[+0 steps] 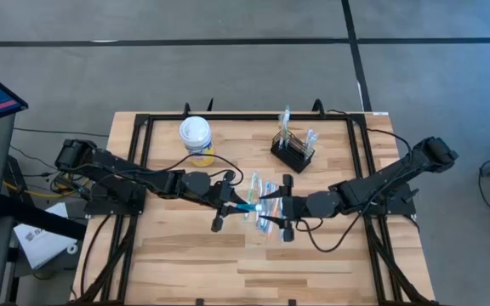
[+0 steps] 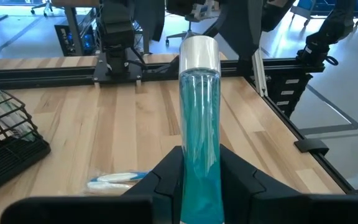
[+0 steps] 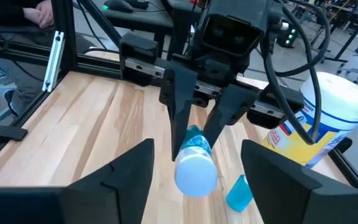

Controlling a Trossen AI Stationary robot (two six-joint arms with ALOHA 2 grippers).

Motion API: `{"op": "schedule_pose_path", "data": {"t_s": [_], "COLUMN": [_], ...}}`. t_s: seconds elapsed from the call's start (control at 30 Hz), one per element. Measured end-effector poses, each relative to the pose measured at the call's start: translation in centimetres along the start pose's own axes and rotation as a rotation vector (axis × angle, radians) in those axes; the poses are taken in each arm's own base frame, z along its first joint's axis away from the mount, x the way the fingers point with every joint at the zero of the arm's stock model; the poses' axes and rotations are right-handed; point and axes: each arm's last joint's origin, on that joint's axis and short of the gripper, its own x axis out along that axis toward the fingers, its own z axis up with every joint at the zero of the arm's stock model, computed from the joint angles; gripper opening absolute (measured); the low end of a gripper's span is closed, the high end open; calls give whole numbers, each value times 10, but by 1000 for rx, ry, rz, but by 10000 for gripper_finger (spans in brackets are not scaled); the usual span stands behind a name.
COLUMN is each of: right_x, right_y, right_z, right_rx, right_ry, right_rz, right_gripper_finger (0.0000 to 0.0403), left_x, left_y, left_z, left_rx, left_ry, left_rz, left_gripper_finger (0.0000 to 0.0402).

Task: Pick & Place toothbrushing station
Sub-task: Put the right blue mouthwash into the black wire organizer

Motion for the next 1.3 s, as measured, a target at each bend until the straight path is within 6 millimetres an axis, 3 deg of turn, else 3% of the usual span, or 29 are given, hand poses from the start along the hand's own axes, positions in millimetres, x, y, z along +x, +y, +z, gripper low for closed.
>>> {"op": "schedule_pose_path", "data": {"t_s": [0.9, 1.07, 1.3], "right_x": [5, 17, 32], "right_y": [-10, -12, -9], "right_z": [-1, -7, 11], "right_rx": [76, 88, 65], "right_ry": [2, 50, 155], "right_rz": [19, 20, 20], "right_gripper_finger": [225, 225, 195], "left_x": [0, 0, 0], "left_y": [0, 0, 0], "left_z": [4, 4, 3], "left_rx": [4, 5, 4], "left_ry": [-39, -38, -32], "left_rz": [-2, -2, -1], "left_gripper_finger": [61, 61, 61]}}
